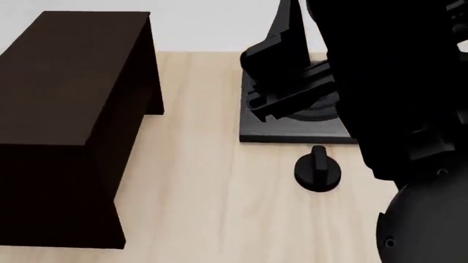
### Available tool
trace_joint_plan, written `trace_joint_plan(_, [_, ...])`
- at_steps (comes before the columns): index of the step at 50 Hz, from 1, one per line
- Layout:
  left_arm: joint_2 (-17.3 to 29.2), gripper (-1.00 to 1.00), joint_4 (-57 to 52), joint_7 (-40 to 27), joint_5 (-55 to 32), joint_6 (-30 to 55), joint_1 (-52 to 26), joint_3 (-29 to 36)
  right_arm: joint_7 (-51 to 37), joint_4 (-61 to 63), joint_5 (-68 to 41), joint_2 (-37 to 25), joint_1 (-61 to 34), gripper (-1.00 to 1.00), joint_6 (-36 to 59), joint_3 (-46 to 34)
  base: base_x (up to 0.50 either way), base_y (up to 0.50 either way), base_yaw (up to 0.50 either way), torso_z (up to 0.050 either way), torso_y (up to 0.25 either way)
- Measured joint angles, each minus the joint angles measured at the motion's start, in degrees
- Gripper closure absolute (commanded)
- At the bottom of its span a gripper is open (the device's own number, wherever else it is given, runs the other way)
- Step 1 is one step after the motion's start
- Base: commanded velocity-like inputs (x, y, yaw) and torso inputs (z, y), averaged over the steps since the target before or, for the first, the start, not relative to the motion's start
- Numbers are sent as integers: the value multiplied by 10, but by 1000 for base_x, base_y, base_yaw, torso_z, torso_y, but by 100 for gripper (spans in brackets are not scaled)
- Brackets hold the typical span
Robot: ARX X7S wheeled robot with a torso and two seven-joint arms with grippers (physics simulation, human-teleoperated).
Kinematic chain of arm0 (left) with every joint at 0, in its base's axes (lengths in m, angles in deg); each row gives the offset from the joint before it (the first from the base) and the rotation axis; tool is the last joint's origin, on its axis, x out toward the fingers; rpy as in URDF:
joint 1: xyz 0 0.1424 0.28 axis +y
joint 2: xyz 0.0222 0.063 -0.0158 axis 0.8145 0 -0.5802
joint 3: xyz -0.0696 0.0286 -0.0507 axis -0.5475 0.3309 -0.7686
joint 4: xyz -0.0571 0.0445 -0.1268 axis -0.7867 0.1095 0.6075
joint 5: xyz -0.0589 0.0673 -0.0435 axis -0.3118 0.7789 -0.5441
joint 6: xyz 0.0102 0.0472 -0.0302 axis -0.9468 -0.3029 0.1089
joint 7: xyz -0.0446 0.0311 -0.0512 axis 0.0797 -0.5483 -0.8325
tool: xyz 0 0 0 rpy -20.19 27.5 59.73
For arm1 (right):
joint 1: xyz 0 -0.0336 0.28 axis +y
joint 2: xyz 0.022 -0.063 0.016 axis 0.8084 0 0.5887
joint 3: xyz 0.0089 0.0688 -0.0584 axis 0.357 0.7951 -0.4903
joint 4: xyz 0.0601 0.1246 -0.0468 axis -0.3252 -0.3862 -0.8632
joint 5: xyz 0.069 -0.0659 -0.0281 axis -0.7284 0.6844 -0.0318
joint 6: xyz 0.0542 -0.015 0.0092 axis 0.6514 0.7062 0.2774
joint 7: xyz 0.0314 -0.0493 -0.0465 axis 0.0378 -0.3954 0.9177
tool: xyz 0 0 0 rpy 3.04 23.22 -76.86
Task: Put the frying pan under the cabinet shelf.
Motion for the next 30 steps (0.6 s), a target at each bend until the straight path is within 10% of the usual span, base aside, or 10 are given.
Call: trace_joint_plan(30, [9,-100,-2,-8,-1,-21,4,30,-3,10,-1,-29,20,-100,-58,4,370,-36,0,0,1])
